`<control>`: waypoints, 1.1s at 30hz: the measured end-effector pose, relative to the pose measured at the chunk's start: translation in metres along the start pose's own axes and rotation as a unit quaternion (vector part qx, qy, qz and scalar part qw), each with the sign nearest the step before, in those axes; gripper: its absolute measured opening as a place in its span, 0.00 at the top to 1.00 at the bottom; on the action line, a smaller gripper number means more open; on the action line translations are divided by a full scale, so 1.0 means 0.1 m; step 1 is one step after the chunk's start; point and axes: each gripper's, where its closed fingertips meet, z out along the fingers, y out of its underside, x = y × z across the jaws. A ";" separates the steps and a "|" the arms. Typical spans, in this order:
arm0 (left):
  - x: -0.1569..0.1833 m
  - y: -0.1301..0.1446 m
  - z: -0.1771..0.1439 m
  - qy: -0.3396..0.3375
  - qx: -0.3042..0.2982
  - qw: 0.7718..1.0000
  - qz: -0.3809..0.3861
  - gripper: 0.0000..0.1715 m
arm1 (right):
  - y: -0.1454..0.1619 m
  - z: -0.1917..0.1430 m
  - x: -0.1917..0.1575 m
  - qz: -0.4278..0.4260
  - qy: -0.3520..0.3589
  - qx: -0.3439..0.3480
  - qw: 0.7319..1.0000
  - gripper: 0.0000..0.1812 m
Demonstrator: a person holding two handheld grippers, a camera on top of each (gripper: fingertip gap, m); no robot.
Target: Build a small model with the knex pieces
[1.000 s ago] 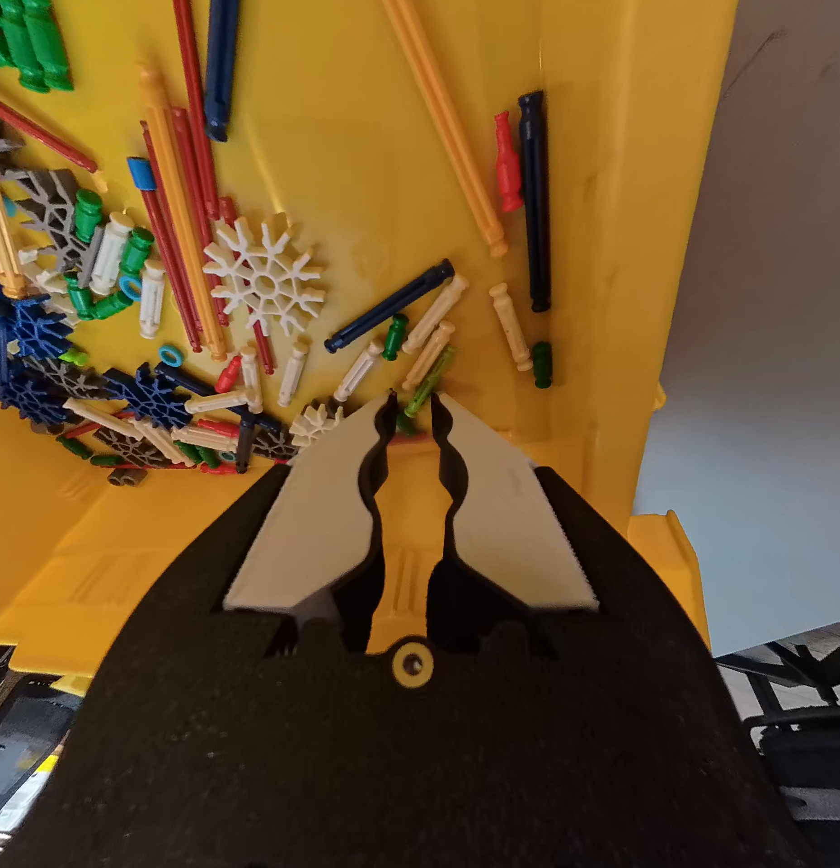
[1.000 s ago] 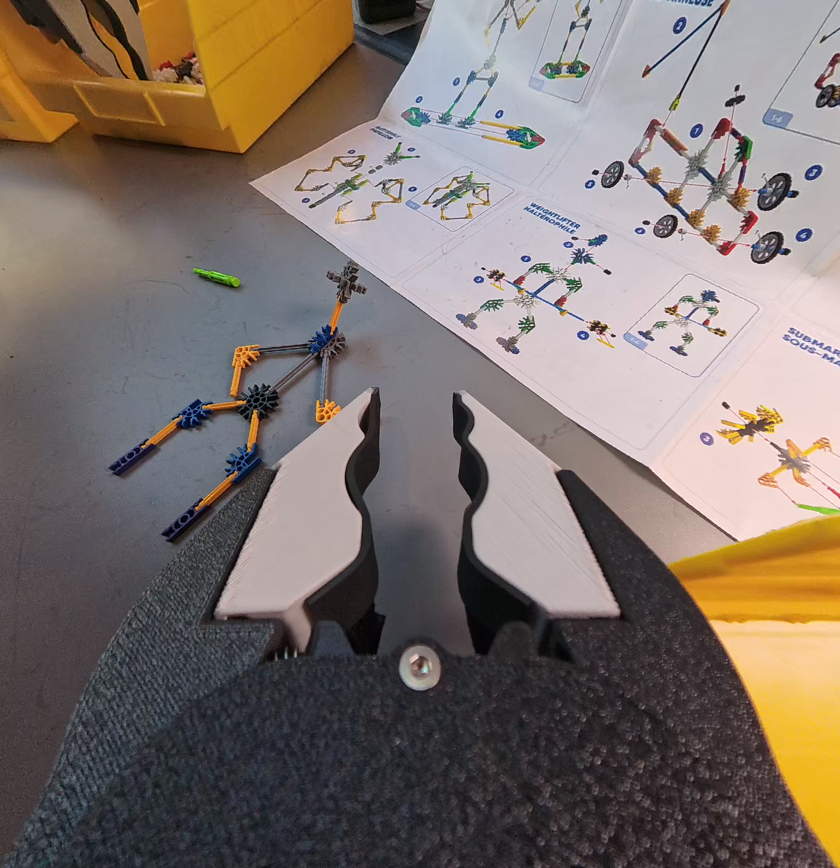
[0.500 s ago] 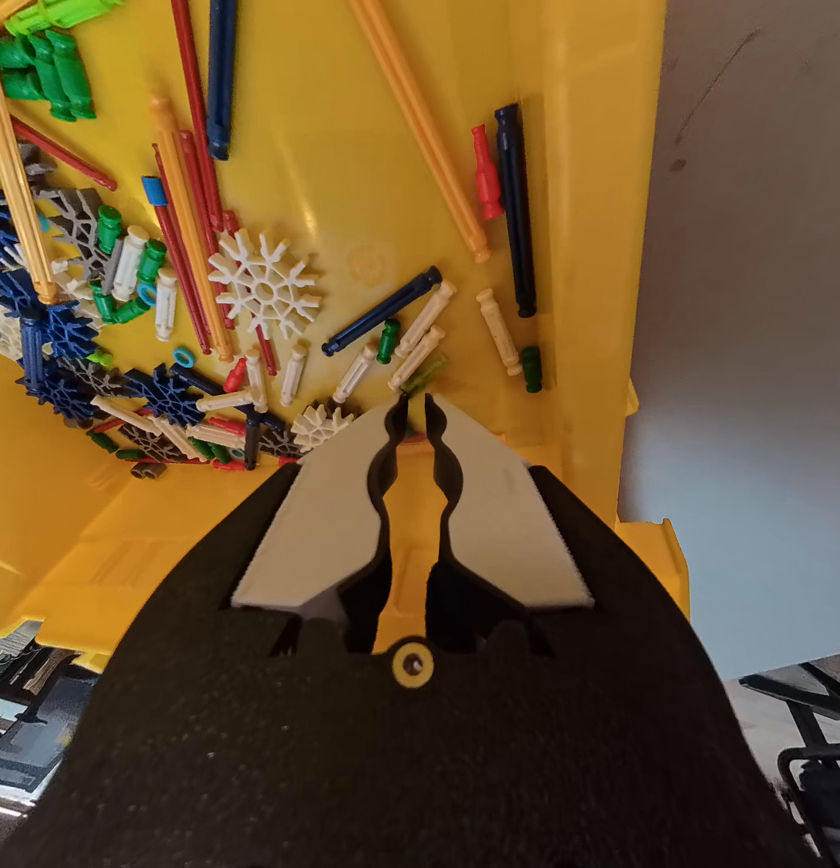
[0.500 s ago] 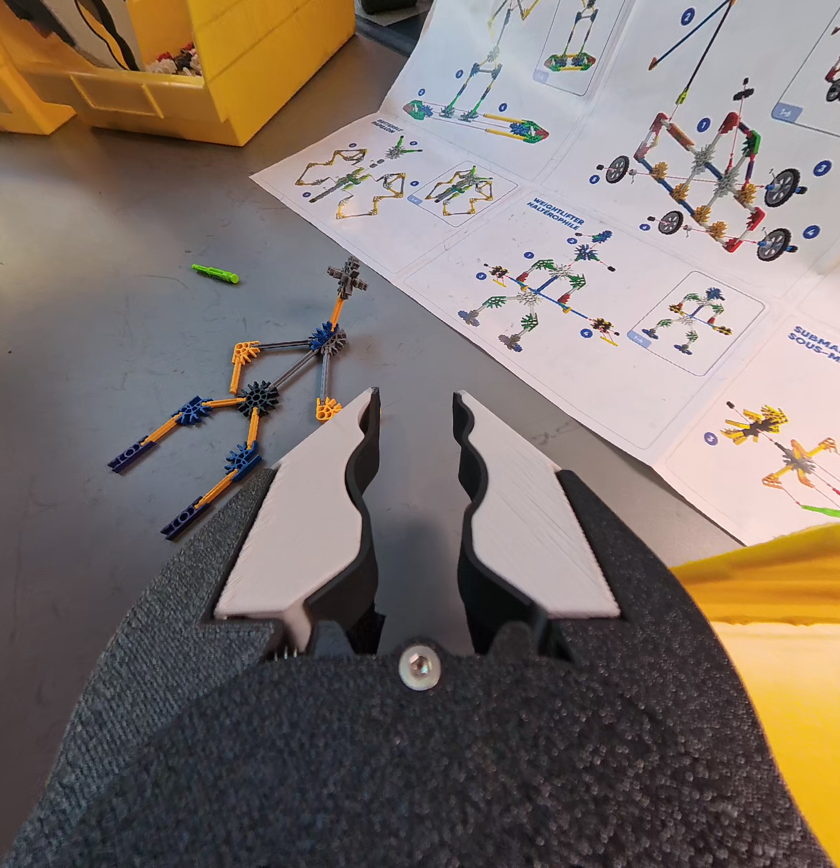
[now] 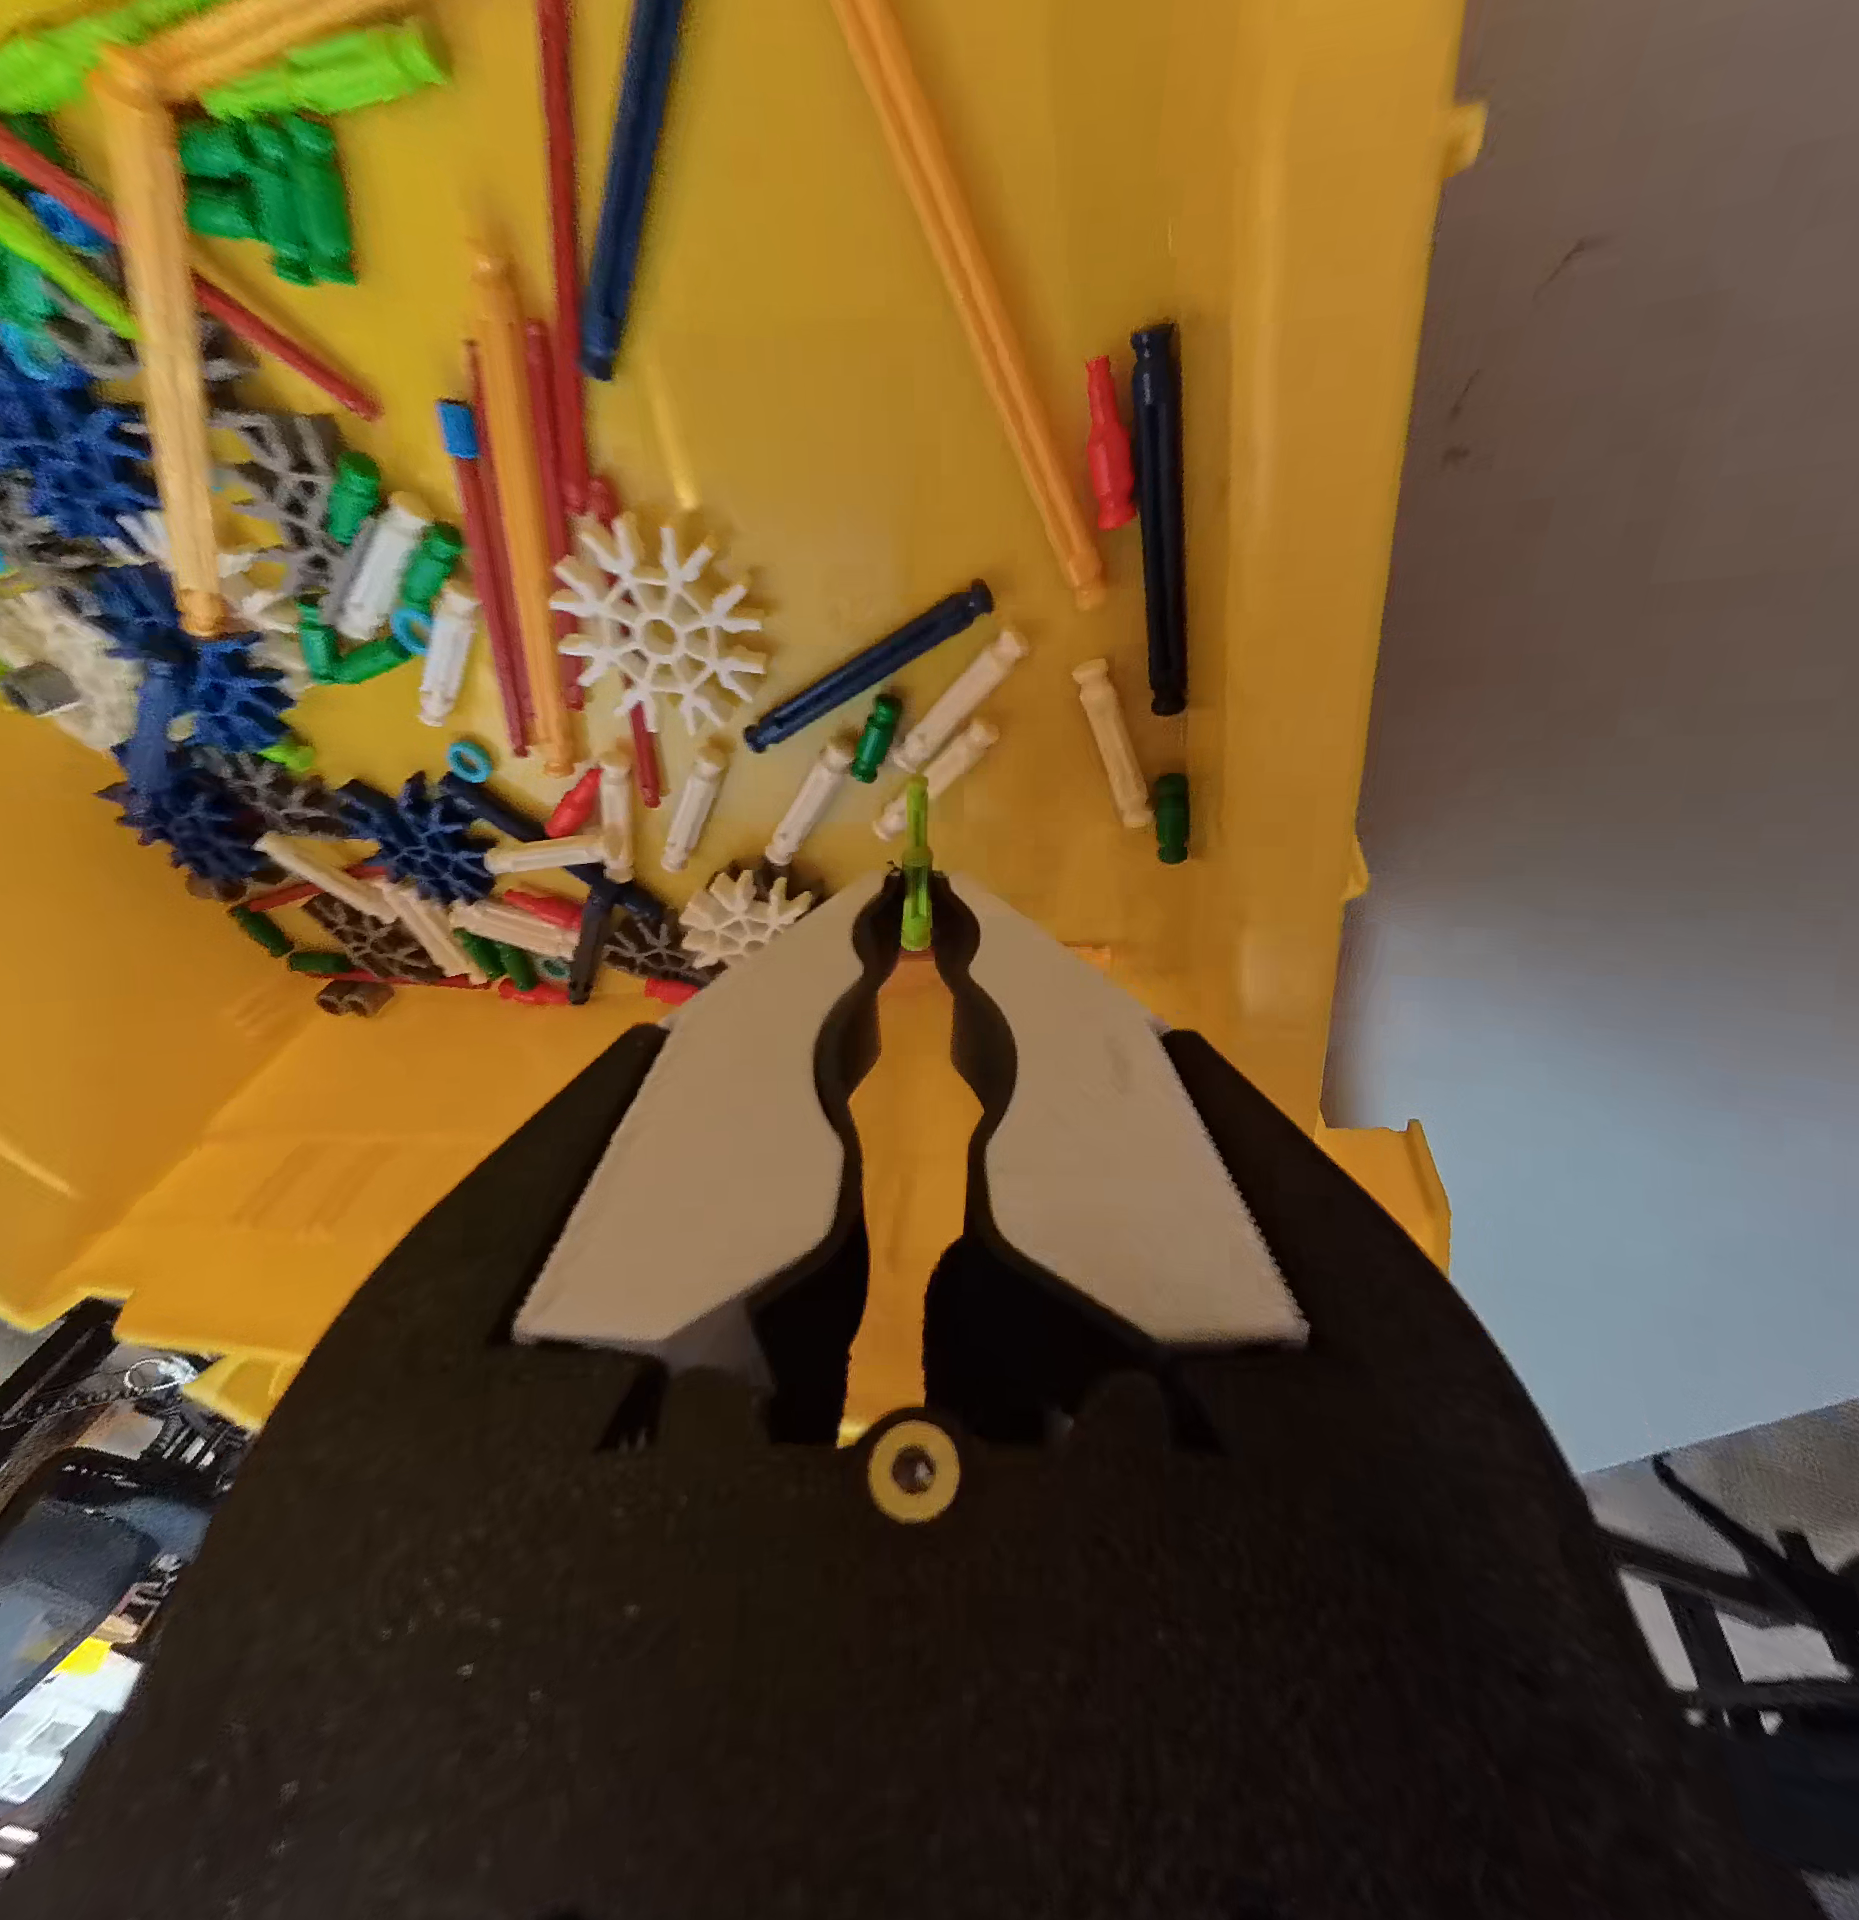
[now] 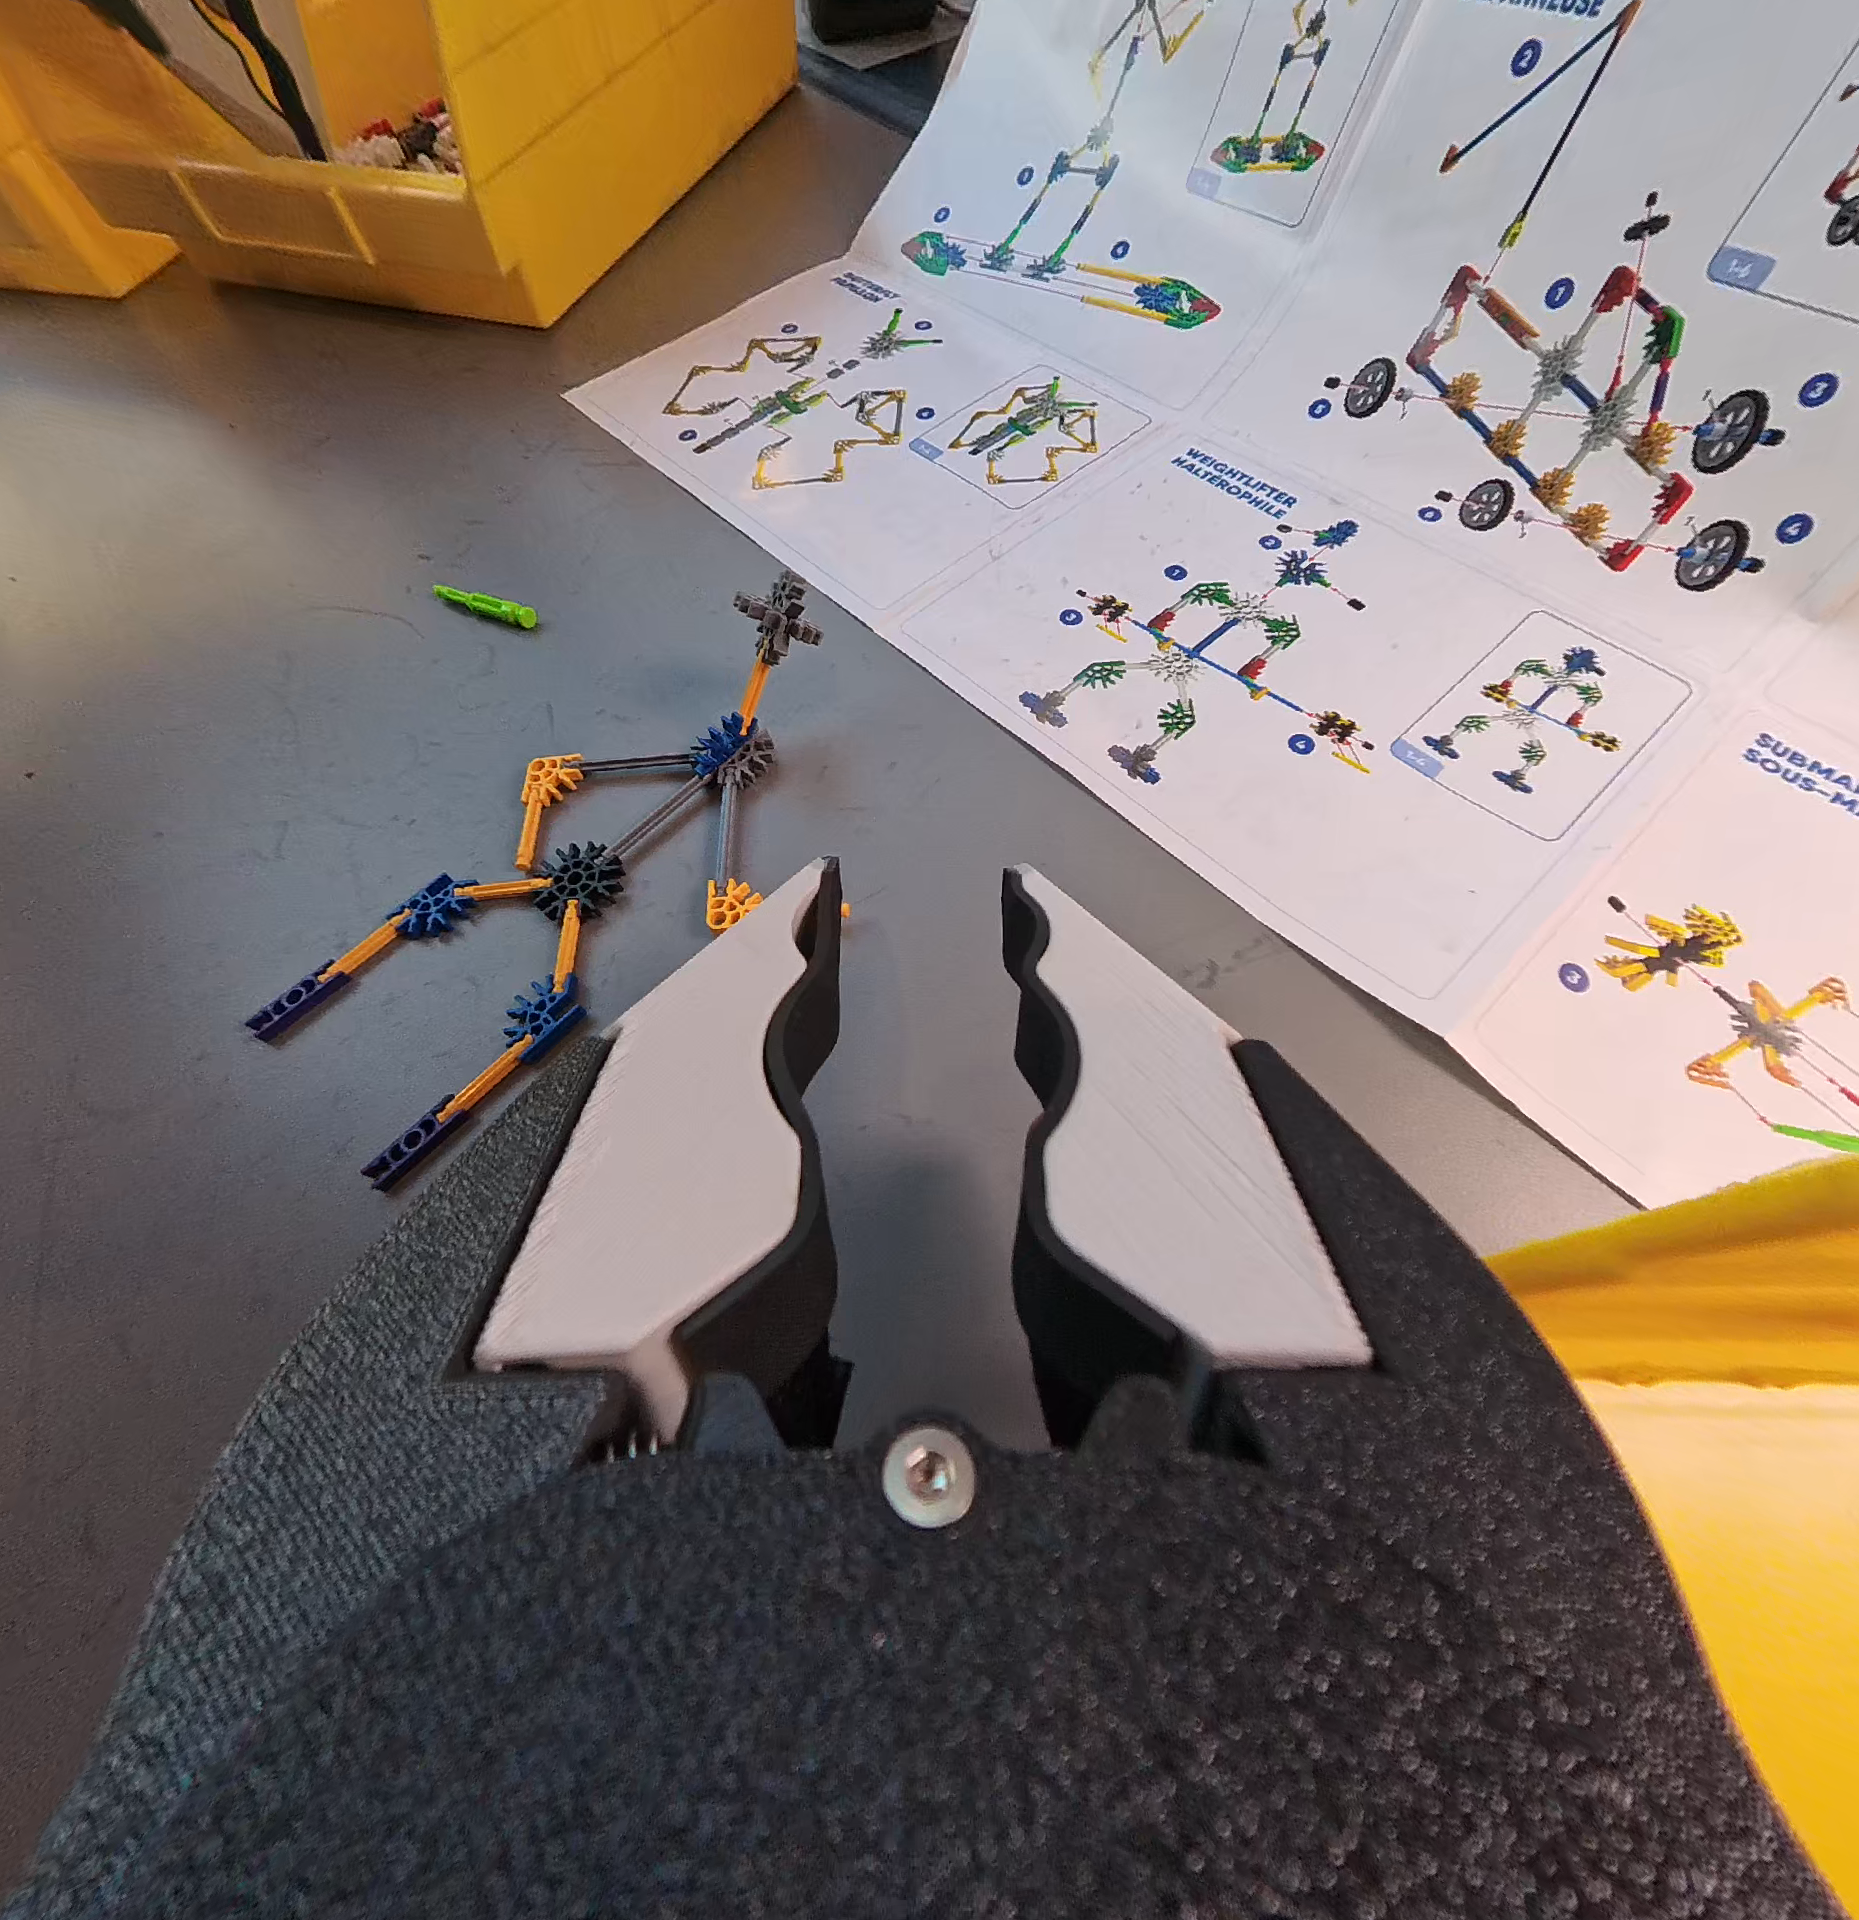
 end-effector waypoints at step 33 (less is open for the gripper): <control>1.90 -3.08 -1.41 0.366 0.584 0.695 -0.205 0.97 | -0.14 -0.03 -0.38 -0.046 -0.043 0.037 0.997 0.84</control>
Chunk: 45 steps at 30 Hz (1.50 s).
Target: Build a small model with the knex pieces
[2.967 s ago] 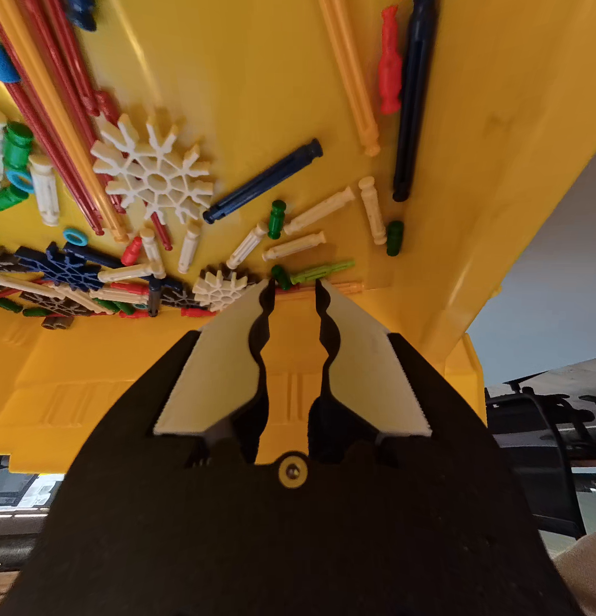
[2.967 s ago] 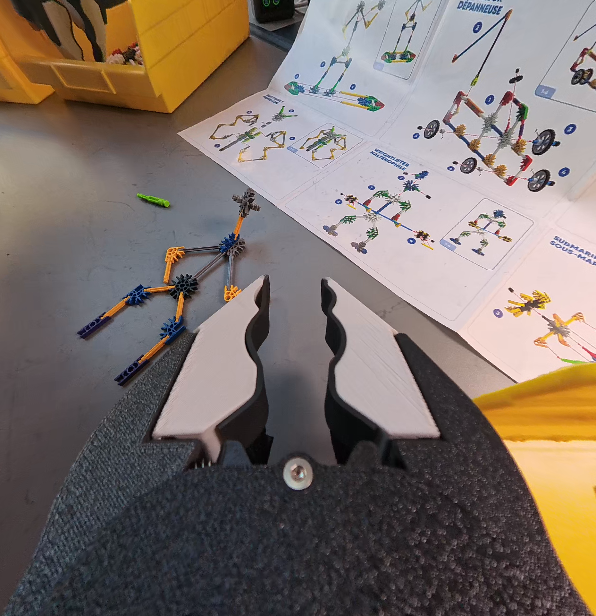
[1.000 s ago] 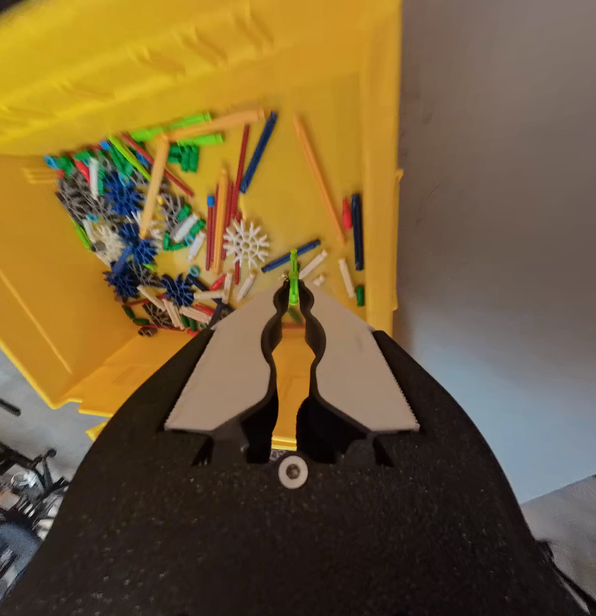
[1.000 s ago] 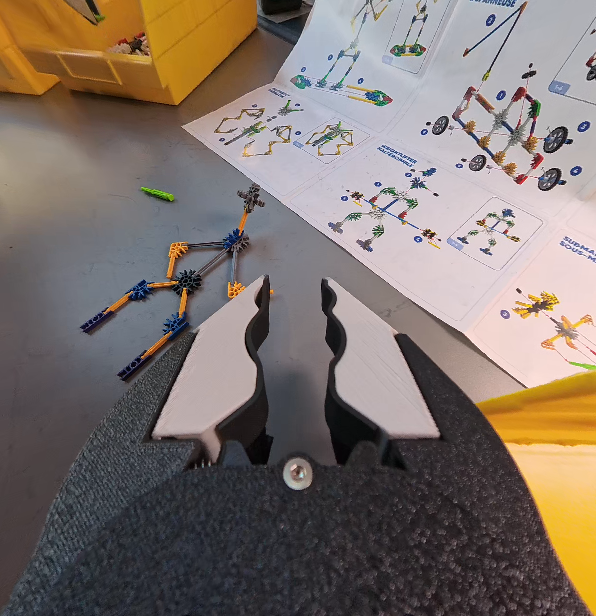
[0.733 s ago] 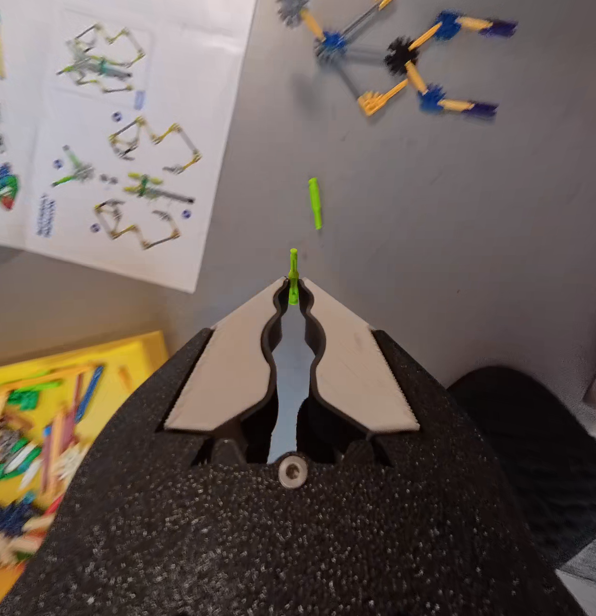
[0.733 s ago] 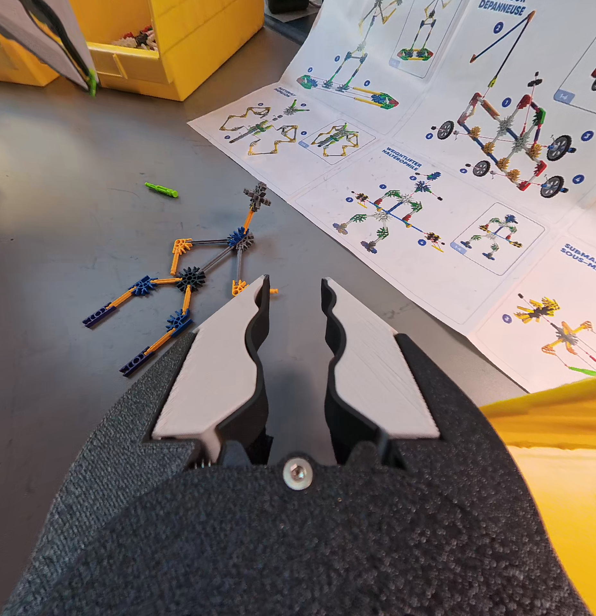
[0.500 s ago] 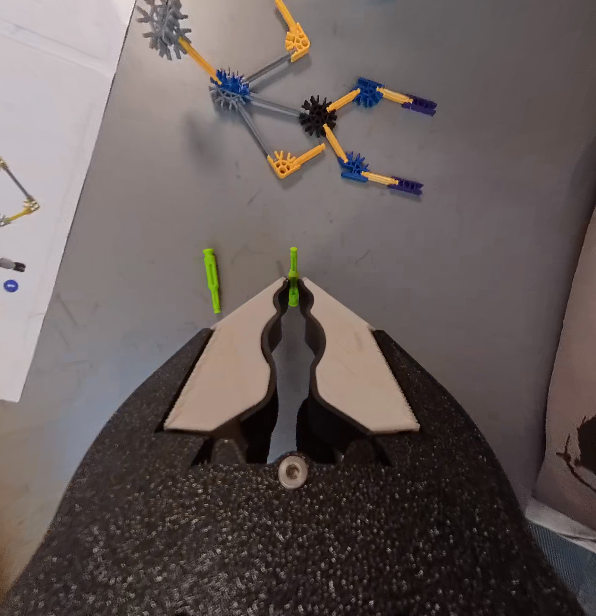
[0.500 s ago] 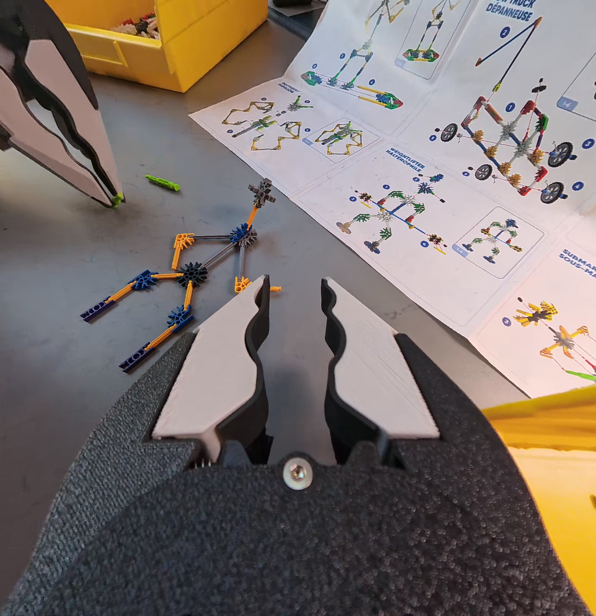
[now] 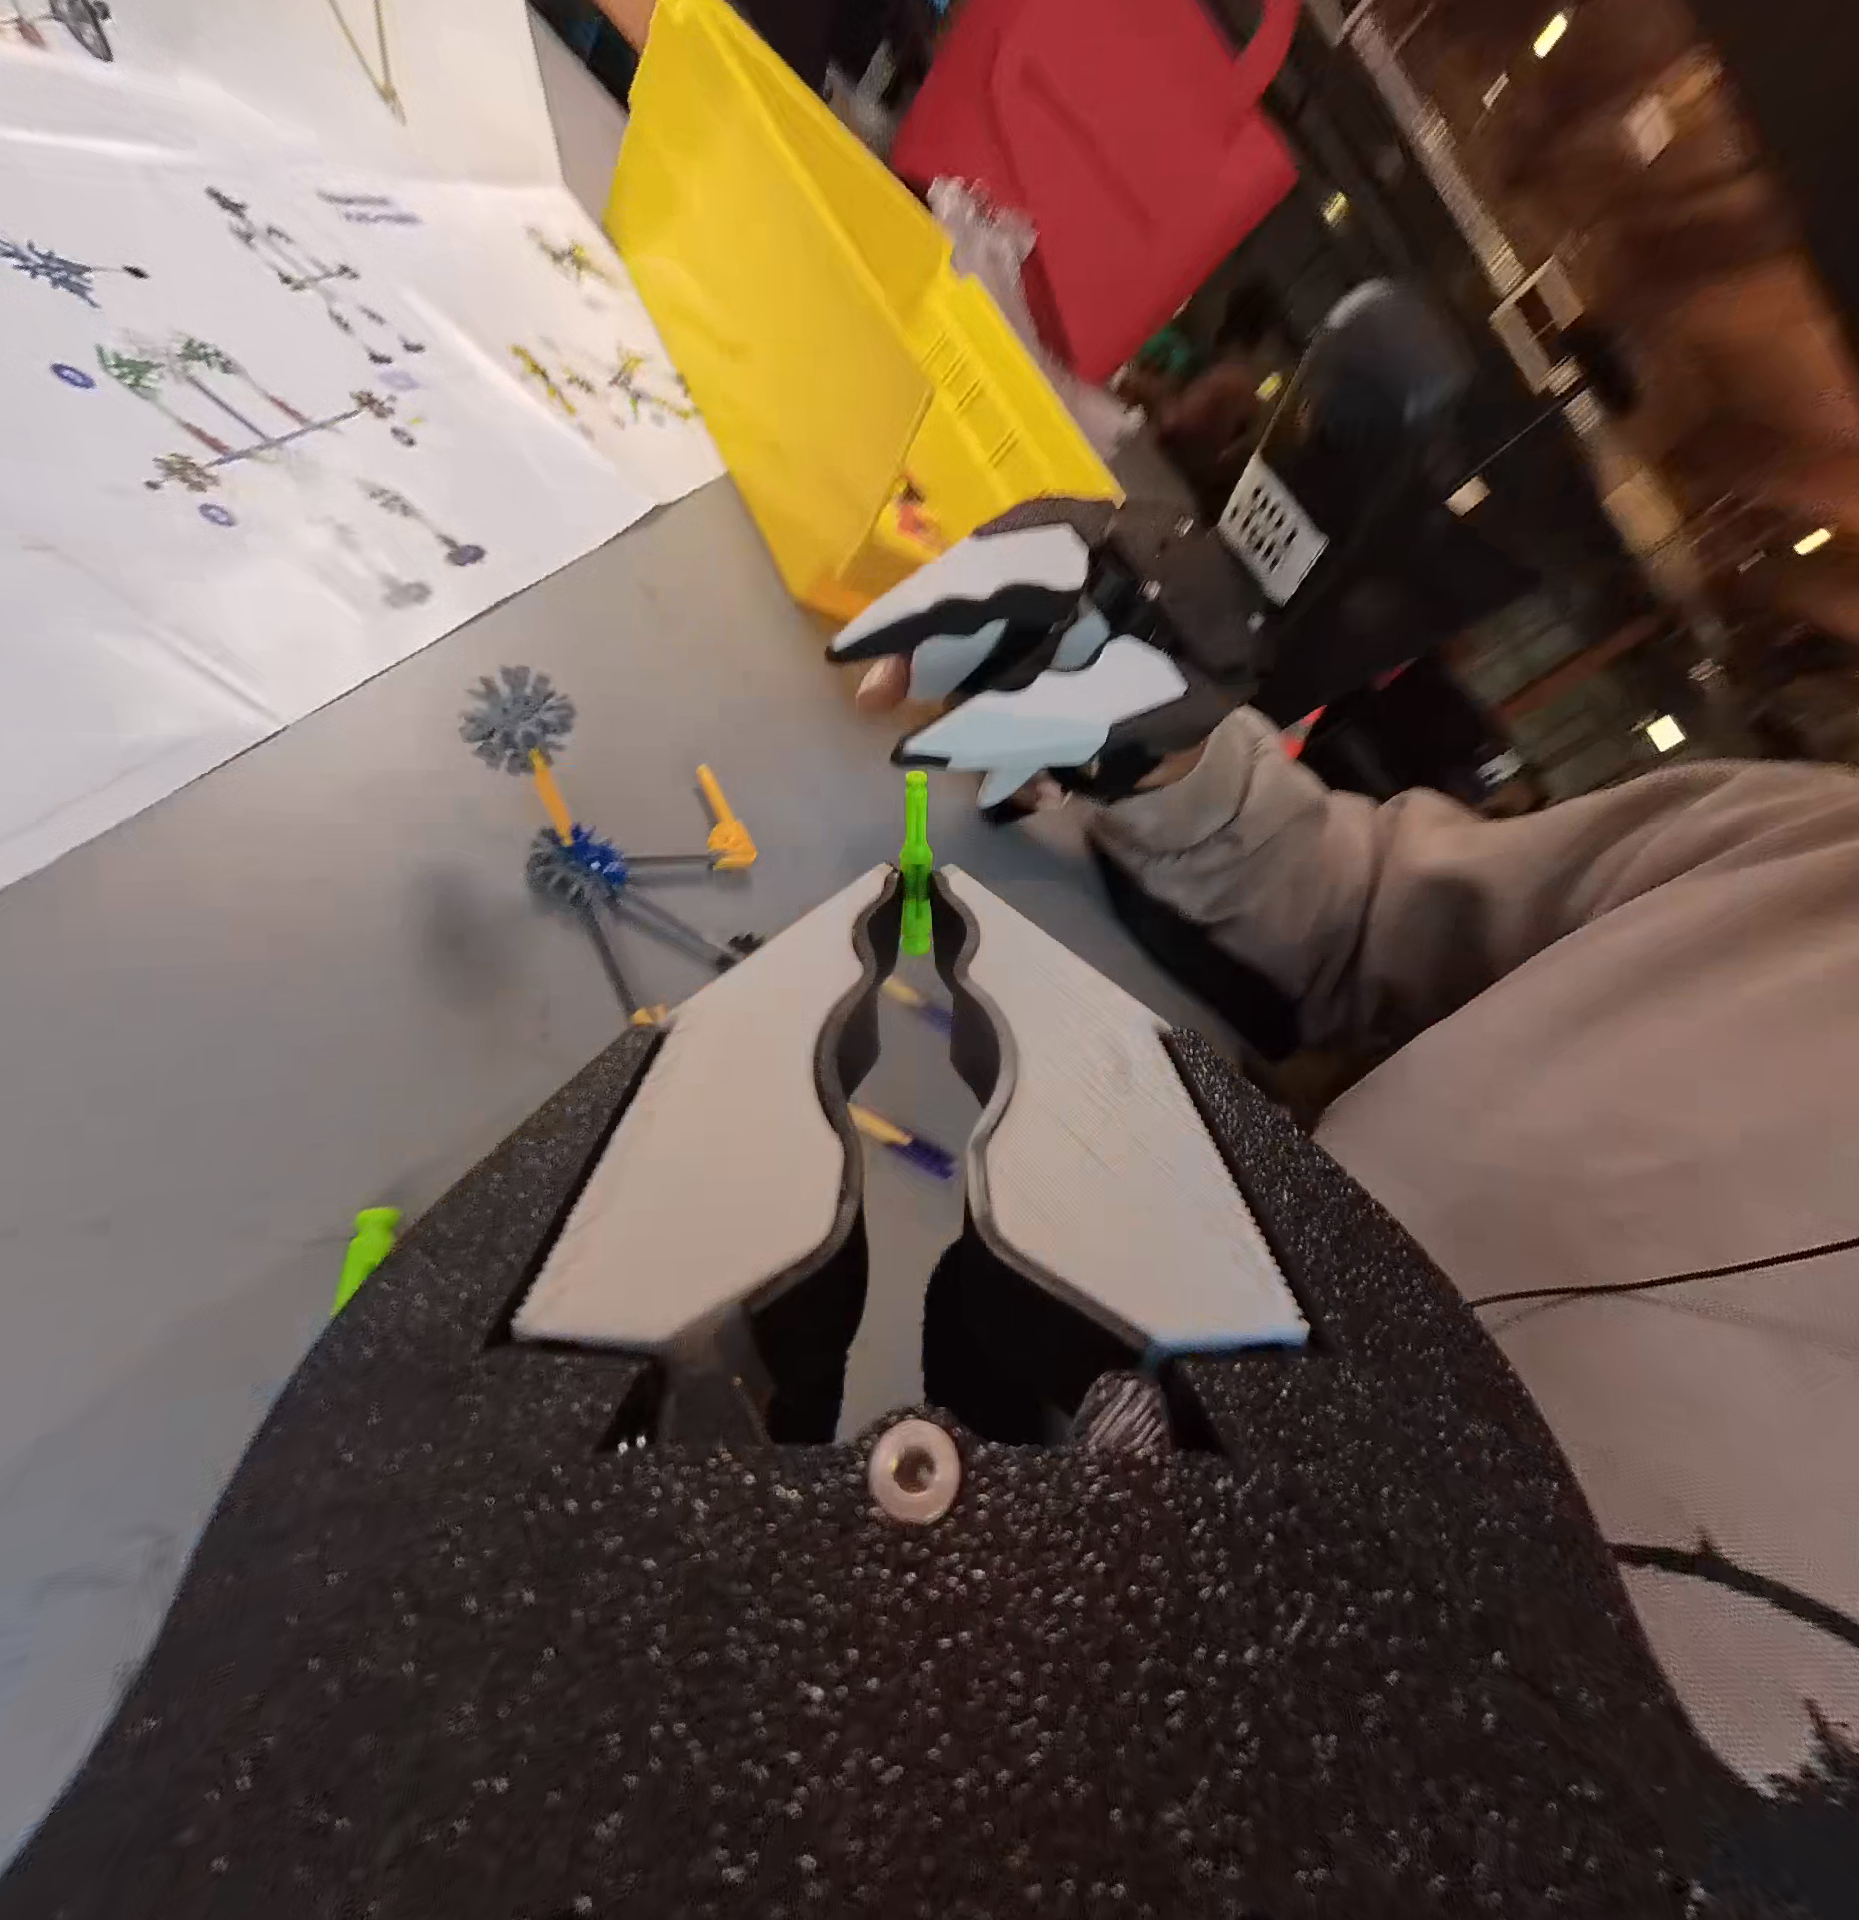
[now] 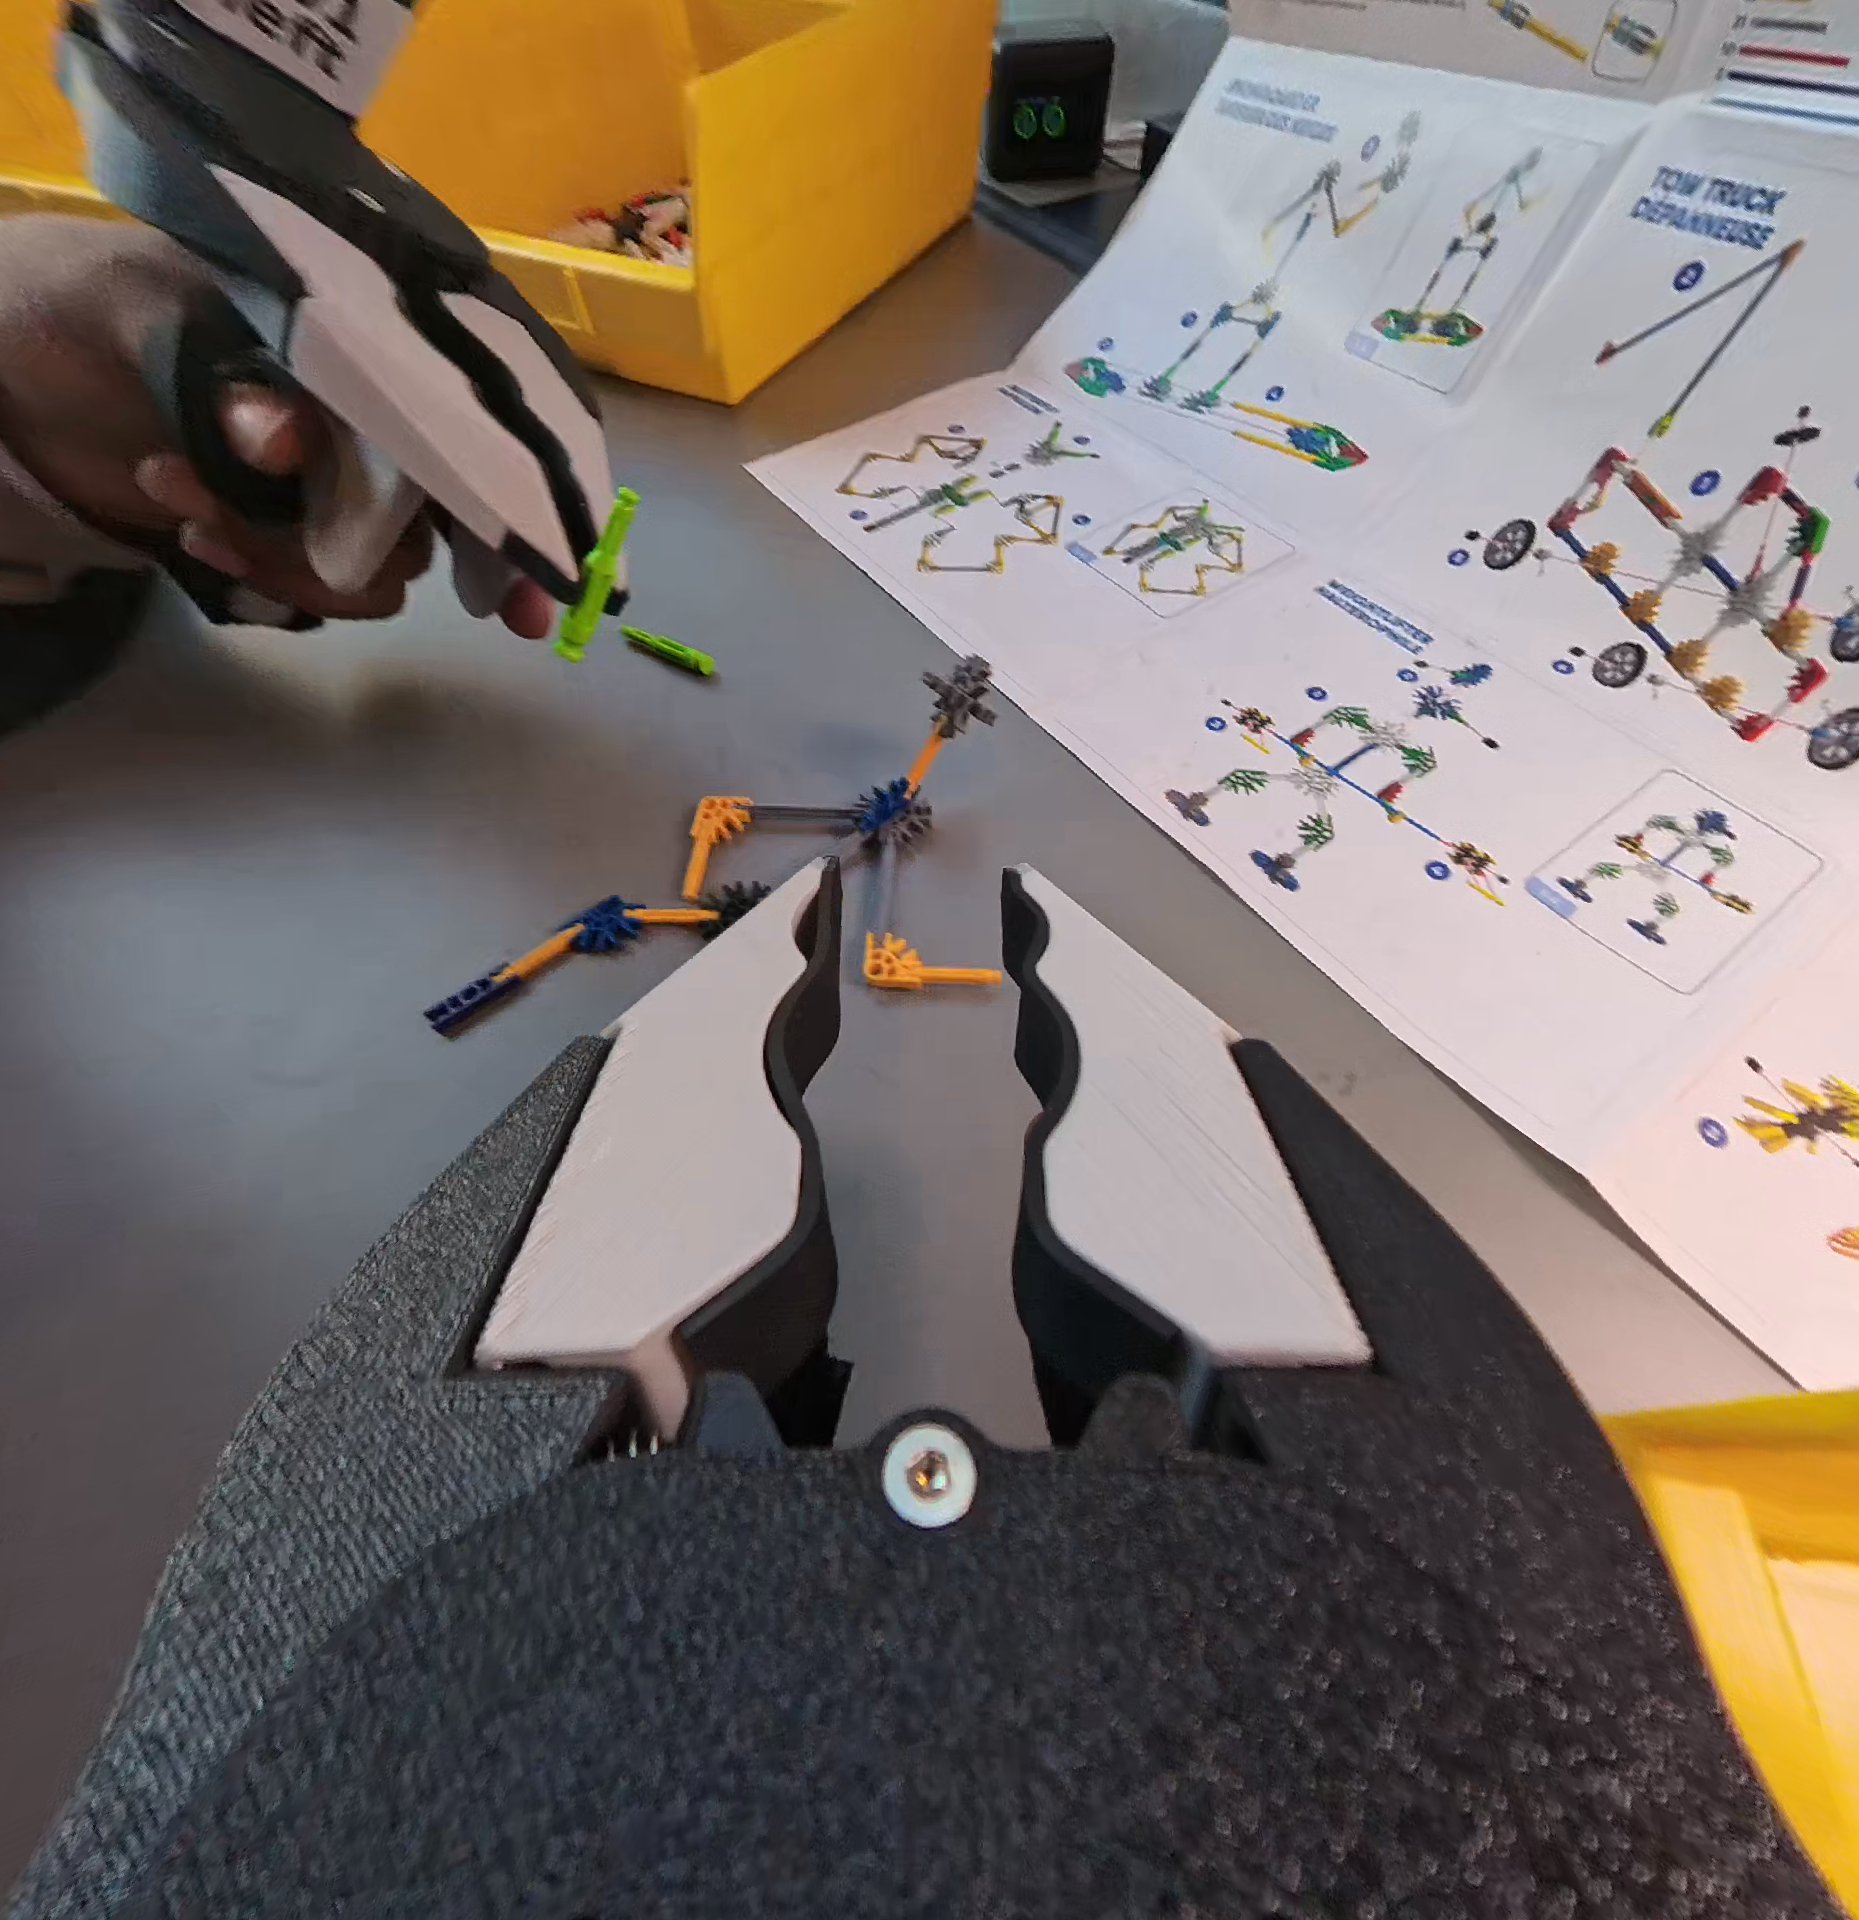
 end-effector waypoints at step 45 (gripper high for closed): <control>-0.08 0.89 0.30 0.067 -0.331 0.835 0.434 0.82 | 0.60 -0.19 -1.15 0.142 -0.108 -0.210 0.961 0.98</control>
